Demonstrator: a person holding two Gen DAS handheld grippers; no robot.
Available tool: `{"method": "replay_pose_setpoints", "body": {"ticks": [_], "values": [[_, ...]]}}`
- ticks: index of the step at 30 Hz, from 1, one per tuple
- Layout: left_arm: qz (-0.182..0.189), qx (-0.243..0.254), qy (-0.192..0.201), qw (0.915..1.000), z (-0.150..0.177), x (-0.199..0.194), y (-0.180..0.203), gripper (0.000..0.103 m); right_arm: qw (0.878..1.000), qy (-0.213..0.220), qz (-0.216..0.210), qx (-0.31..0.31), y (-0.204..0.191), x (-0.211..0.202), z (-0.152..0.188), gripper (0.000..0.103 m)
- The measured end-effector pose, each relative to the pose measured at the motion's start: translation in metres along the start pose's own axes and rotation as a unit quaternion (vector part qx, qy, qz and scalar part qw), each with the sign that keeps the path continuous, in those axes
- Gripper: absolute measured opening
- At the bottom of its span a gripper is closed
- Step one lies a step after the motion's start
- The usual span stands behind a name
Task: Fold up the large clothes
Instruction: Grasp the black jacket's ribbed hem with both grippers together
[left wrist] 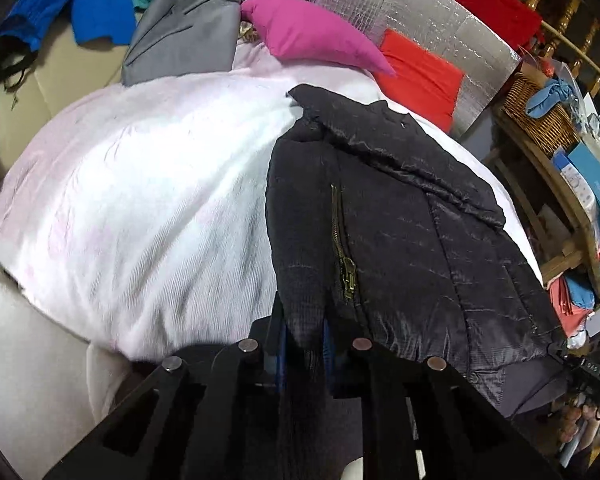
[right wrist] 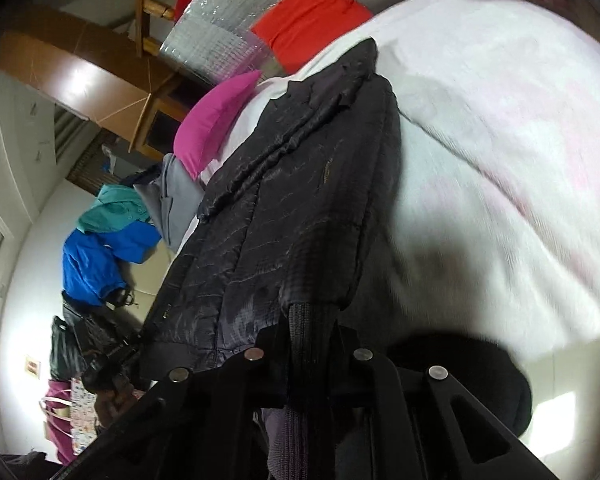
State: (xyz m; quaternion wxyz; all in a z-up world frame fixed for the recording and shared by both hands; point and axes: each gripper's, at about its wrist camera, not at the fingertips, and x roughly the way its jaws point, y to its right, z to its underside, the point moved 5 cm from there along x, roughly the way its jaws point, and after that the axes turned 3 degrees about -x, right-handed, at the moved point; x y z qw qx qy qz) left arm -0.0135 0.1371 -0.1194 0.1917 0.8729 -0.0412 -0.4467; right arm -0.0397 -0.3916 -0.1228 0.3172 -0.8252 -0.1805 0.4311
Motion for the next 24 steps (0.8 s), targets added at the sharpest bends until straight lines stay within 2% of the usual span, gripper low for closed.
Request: {"method": "replay_pose_setpoints", "body": {"ticks": [3,8,12,16,19,24], "values": [[0.001,-0.001,-0.003,1.0,0.006,-0.004,0.001,0.016,1.0,-0.007,-0.001,0.002,-0.002,-0.003,0.013,0.013],[0.002,0.0,-0.003,1.0,0.001,-0.006,-0.006,0.016,1.0,-0.008,-0.009,-0.007,-0.001,-0.013,0.013,0.013],[-0.001,-0.013,-0.013,0.9998,0.001,0.009,-0.005,0.016,1.0,-0.009,-0.012,-0.001,0.001,-0.008,0.013,0.013],[0.005,-0.011,-0.007,0.9999,0.005,0.005,-0.004,0.016,1.0,0.003,-0.012,0.0,-0.001,-0.014,0.015,0.013],[0.003,-0.013,-0.017,0.9998,0.007,0.01,-0.008,0.016,1.0,0.015,-0.01,0.003,0.001,-0.016,0.017,0.013],[-0.007,0.007,-0.029,0.9995,-0.003,0.013,0.004,0.016,0.998,0.048,-0.036,0.016,0.0,-0.018,0.021,0.013]]}}
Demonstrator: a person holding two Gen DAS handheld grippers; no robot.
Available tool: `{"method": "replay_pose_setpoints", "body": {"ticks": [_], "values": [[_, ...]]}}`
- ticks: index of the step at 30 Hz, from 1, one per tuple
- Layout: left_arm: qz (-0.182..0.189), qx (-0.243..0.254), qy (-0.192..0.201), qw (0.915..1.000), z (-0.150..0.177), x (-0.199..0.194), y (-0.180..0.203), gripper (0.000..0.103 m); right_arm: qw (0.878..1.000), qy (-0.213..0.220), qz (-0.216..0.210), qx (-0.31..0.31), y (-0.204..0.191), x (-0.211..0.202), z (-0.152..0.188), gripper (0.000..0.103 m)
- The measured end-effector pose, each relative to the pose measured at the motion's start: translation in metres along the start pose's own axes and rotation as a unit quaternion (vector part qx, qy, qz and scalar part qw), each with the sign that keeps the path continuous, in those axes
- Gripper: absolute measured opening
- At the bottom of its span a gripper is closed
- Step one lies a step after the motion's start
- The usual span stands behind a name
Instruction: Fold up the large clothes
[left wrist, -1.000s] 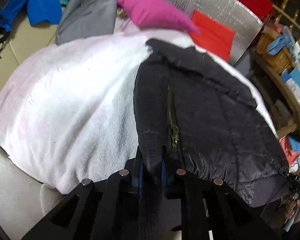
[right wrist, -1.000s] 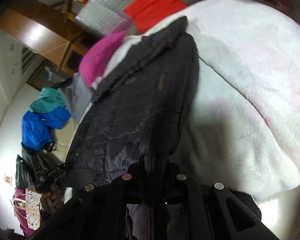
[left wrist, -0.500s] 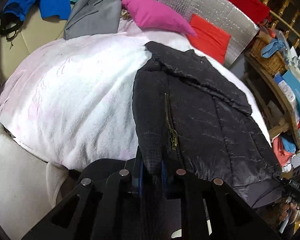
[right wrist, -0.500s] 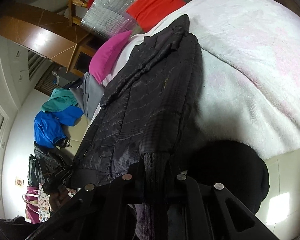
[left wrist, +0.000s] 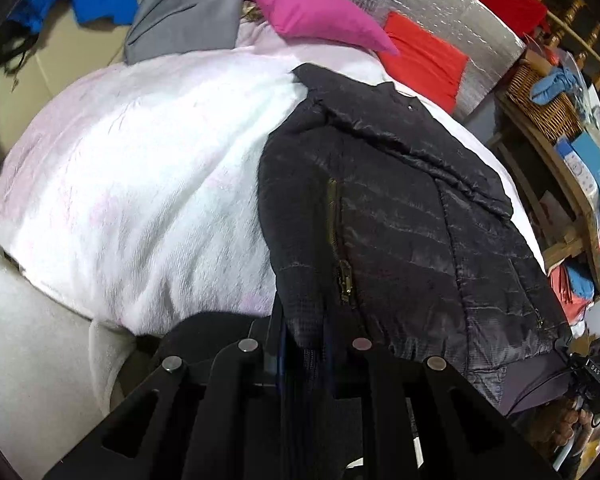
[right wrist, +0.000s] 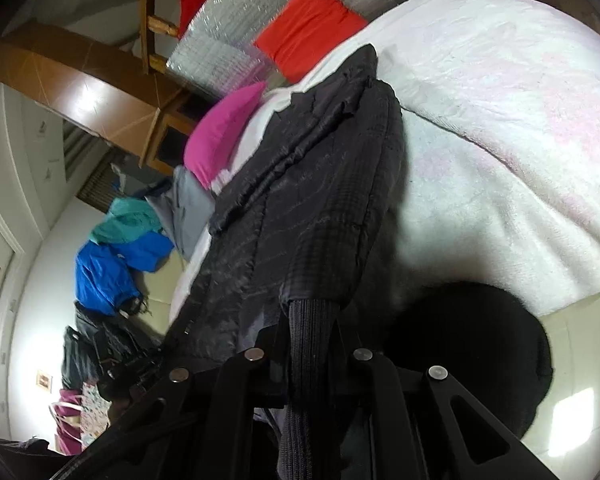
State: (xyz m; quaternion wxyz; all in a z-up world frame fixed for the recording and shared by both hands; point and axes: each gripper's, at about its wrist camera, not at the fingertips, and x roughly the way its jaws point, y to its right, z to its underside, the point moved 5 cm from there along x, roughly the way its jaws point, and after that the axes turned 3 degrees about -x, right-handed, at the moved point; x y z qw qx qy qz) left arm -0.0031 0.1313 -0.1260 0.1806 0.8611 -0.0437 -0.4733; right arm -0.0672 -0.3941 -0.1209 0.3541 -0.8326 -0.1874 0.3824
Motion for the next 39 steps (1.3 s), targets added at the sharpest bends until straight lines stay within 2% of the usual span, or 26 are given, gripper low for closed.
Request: {"method": "replay_pose_setpoints", "body": {"ticks": [5,12,25,33,39], "values": [[0.006,-0.002,0.025,0.9997,-0.013,-0.014,0.01,0.016,1.0,0.006,-0.018,0.001,0.0,-0.006,-0.005,0.013],[0.008,-0.027,0.025,0.9993,-0.014,-0.01,-0.002,0.016,0.999,0.01,-0.036,0.0,-0.003,-0.007,-0.008,0.013],[0.019,-0.025,0.04,0.9987,-0.026,-0.016,0.0,0.016,0.998,0.013,-0.057,-0.01,-0.016,-0.009,-0.025,0.013],[0.038,-0.008,0.077,0.9963,-0.069,-0.024,0.018,0.016,0.996,0.026,-0.071,-0.04,-0.042,-0.003,-0.068,0.013],[0.053,0.017,0.114,0.9919,-0.106,-0.034,0.044,0.016,0.994,0.054,-0.083,-0.054,-0.064,0.003,-0.109,0.013]]}}
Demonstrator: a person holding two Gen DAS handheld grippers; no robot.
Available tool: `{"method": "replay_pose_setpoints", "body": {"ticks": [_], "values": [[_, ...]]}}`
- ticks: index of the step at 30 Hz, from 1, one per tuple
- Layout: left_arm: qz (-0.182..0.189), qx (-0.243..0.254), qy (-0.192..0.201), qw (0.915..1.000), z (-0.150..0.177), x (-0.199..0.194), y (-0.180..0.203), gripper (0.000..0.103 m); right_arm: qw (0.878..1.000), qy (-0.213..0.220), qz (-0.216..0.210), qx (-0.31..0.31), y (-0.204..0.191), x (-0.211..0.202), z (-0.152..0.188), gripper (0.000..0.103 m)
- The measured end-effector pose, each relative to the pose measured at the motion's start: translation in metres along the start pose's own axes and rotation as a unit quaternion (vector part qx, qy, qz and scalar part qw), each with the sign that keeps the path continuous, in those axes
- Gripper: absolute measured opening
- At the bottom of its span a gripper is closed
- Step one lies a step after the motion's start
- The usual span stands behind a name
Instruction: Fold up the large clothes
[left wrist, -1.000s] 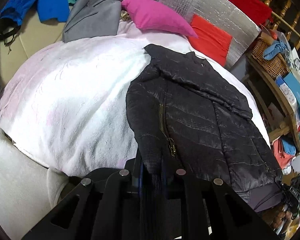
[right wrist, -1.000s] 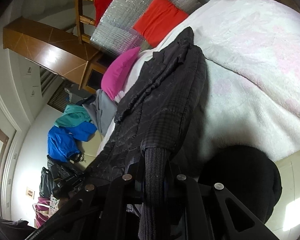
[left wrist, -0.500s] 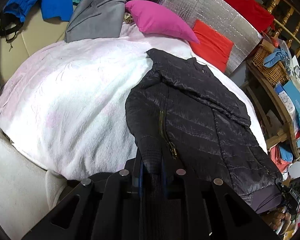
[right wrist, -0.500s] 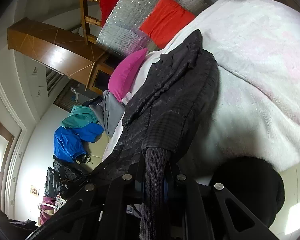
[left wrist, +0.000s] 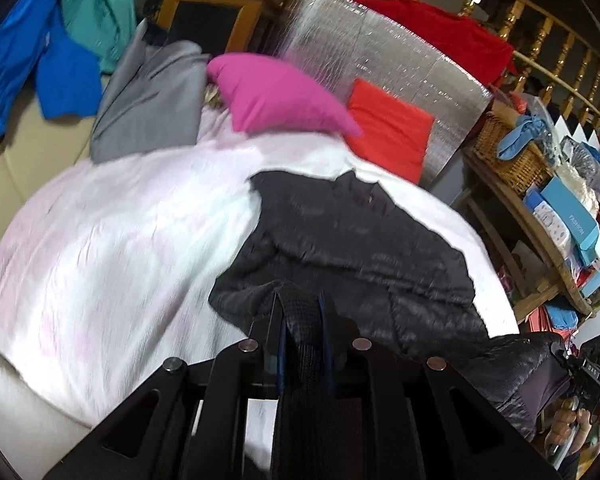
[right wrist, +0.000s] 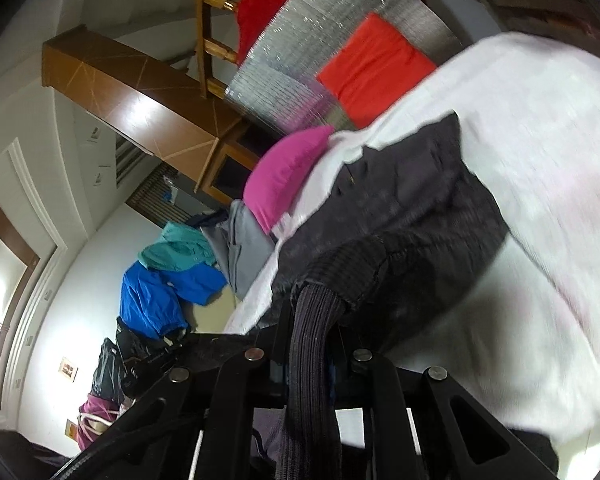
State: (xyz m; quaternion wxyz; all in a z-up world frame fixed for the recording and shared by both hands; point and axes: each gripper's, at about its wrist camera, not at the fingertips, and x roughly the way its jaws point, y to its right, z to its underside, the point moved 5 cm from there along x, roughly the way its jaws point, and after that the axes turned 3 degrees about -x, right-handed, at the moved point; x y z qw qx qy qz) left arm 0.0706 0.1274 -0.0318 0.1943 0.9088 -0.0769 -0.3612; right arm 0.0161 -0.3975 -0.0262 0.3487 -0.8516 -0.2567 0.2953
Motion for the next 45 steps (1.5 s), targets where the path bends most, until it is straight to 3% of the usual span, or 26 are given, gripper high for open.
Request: {"method": "replay_pose_setpoints", "body": {"ticks": [4,13,26,37,45], "values": [[0.003,0.0,0.015,0.9999,-0.008,-0.001,0.004,0.016,1.0,0.015,-0.003,0.008,-0.001,0.002,-0.005,0.013],[0.008,0.008,-0.001,0.9999,0.007,0.005,-0.008,0.016,1.0,0.006,0.005,0.019,0.009,-0.003,0.015,0.013],[0.002,0.016,0.013,0.9998,-0.042,0.028,0.012,0.016,0.999,0.024,-0.024,0.005,0.007,0.01,-0.023,0.013],[-0.009,0.018,0.04,0.999,-0.103,0.068,0.026,0.016,0.998,0.041,-0.043,0.006,0.015,0.062,-0.106,0.013],[-0.048,0.014,0.038,0.998,-0.165,0.146,0.029,0.016,0.998,0.048,0.008,0.029,0.053,0.13,-0.188,0.013]]}}
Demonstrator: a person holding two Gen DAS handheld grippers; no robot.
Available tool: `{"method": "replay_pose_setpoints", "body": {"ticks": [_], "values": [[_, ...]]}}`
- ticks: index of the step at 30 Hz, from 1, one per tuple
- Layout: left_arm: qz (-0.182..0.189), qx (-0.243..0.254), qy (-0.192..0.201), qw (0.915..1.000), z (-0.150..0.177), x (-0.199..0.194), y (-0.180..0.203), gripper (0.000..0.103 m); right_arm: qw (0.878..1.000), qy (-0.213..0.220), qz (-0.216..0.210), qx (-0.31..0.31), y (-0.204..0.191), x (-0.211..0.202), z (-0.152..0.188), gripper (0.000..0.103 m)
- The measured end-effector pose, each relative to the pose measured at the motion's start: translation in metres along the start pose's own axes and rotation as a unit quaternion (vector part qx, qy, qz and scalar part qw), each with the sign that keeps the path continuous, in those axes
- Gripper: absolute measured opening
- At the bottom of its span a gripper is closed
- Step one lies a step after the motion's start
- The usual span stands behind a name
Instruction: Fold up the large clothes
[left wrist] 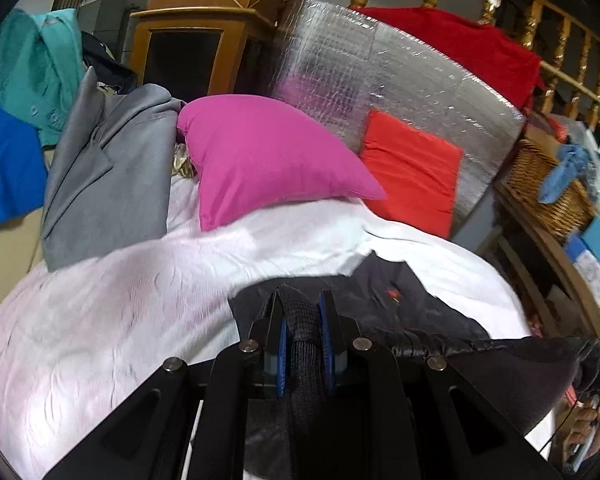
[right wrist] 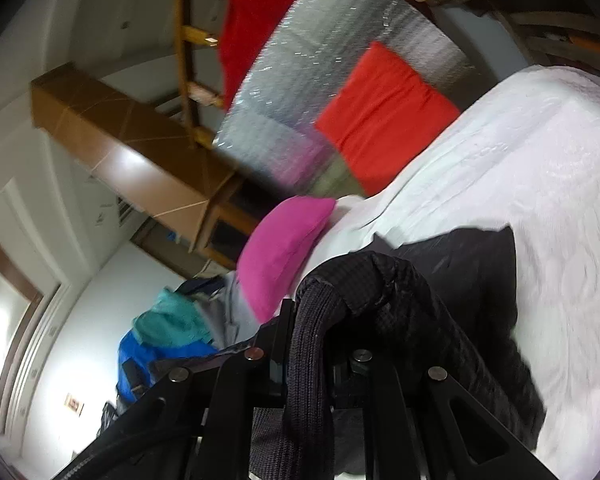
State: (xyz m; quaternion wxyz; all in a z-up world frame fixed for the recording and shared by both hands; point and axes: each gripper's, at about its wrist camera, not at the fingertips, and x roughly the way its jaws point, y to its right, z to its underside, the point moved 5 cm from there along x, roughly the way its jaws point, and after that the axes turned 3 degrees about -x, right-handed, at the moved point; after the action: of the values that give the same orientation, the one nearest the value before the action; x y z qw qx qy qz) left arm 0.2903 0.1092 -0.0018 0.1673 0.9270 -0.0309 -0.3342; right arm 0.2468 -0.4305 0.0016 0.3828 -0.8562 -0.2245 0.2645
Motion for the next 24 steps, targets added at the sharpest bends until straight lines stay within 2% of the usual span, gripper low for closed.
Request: {"method": "replay_pose_setpoints", "body": {"ticks": [7,13,17,18,19,20,21,22,23,24], "values": [[-0.042,0.009,-0.036,0.9984,-0.013,0.081,0.002,0.016,0.997,-0.031,0.067,0.028,0.046,0.073,-0.034,0.013],[-0.072,0.006,-0.089,0.9934,0.006,0.151,-0.011,0.016,0.987,-0.063,0.128,0.069,0.103,0.112,-0.024,0.013],[-0.075,-0.006,-0.121,0.9898,0.014,0.174,-0.02,0.022,0.983,-0.073,0.119,0.122,0.125,0.122,-0.021,0.019],[-0.064,-0.011,-0.125,0.9901,0.012,0.172,-0.02,0.022,0.983,-0.076,0.116,0.119,0.123,0.121,-0.023,0.023],[-0.053,-0.016,-0.126,0.9905,0.009,0.168,-0.02,0.027,0.985,-0.079,0.112,0.109,0.118,0.12,-0.024,0.036],[-0.043,-0.02,-0.123,0.9913,0.005,0.163,-0.02,0.041,0.986,-0.08,0.107,0.101,0.113,0.118,-0.026,0.048],[-0.04,-0.022,-0.11,0.9929,-0.001,0.154,-0.021,0.051,0.988,-0.073,0.103,0.093,0.106,0.113,-0.03,0.079],[-0.038,-0.024,-0.089,0.995,-0.009,0.145,-0.022,0.07,0.989,-0.06,0.102,0.086,0.102,0.108,-0.034,0.09],[-0.035,-0.028,-0.052,0.9976,-0.02,0.129,-0.027,0.08,0.991,-0.041,0.097,0.079,0.096,0.098,-0.04,0.09],[-0.034,-0.031,-0.03,0.9985,-0.026,0.12,-0.031,0.082,0.992,-0.028,0.088,0.08,0.093,0.091,-0.045,0.09]]}}
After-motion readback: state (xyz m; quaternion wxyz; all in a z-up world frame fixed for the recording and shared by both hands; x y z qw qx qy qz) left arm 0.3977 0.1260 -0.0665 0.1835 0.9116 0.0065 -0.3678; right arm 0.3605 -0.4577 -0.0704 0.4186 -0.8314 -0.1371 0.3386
